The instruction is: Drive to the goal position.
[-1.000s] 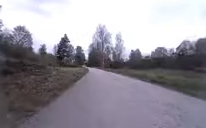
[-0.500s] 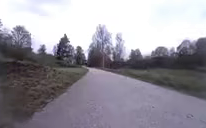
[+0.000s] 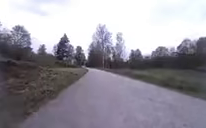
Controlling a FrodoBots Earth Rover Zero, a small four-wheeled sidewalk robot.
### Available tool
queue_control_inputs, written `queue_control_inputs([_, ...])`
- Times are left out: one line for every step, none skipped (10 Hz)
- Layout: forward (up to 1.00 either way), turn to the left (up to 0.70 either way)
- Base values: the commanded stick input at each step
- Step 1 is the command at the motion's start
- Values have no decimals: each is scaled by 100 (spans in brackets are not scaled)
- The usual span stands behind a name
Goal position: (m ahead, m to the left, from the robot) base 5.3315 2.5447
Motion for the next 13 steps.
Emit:
queue_control_inputs([100,0])
queue_control_inputs([100,0])
queue_control_inputs([100,0])
queue_control_inputs([100,0])
queue_control_inputs([100,0])
queue_control_inputs([100,0])
queue_control_inputs([100,0])
queue_control_inputs([100,0])
queue_control_inputs([100,0])
queue_control_inputs([100,0])
queue_control_inputs([100,0])
queue_control_inputs([100,0])
queue_control_inputs([100,0])
